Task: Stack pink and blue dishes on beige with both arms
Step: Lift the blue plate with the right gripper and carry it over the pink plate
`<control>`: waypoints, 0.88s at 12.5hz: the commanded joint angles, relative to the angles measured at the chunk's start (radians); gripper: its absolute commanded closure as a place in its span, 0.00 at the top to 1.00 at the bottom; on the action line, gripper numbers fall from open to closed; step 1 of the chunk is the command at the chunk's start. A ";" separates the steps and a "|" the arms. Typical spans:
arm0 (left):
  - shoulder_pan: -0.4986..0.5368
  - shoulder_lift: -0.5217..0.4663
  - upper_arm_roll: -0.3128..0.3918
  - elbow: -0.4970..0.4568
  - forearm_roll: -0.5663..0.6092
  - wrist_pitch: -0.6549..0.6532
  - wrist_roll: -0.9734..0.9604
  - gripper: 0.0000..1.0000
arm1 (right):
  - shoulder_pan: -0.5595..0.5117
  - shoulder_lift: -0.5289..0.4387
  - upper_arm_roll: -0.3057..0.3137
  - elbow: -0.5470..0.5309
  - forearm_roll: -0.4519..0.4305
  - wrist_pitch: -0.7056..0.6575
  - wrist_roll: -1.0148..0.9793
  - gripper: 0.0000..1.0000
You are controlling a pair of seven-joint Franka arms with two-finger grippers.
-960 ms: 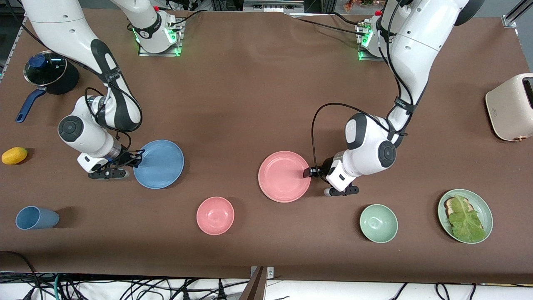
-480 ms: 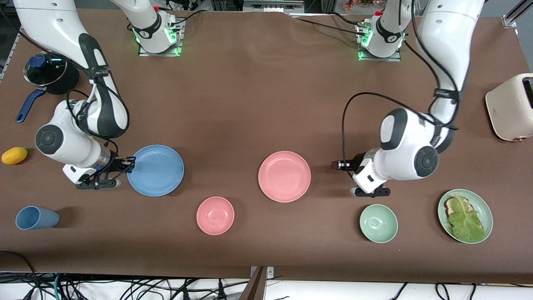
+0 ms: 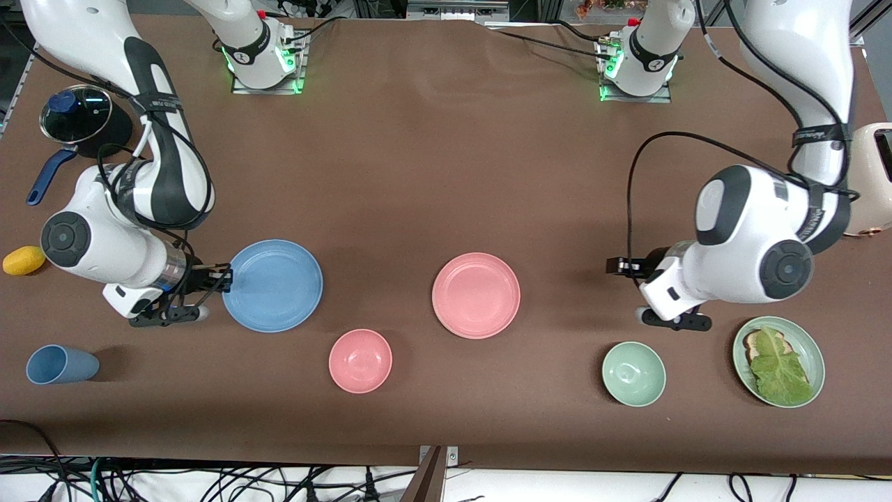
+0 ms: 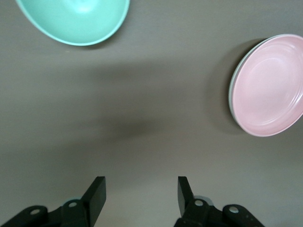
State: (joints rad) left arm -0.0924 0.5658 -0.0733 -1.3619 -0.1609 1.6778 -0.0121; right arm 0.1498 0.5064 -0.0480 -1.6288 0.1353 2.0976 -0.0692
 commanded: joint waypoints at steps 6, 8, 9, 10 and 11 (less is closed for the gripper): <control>0.146 -0.079 -0.005 0.003 0.124 -0.089 0.291 0.99 | 0.124 0.003 0.168 0.073 -0.023 -0.022 0.503 0.00; 0.146 -0.112 -0.005 0.004 0.133 -0.115 0.294 0.99 | 0.198 0.056 0.168 0.136 -0.066 -0.014 0.659 0.00; 0.145 -0.130 -0.006 0.004 0.138 -0.139 0.291 0.99 | 0.238 0.085 0.168 0.173 -0.078 -0.013 0.731 0.00; 0.145 -0.157 -0.006 0.004 0.135 -0.161 0.287 1.00 | 0.269 0.116 0.168 0.209 -0.092 -0.011 0.803 0.00; 0.146 -0.193 -0.005 0.004 0.136 -0.170 0.285 1.00 | 0.301 0.145 0.168 0.246 -0.106 -0.010 0.869 0.00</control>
State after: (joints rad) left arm 0.0570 0.4447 -0.0780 -1.3519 -0.0608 1.5459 0.2630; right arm 0.4111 0.5716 0.1216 -1.4929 0.0613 2.0984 0.6950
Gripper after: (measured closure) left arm 0.000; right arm 0.956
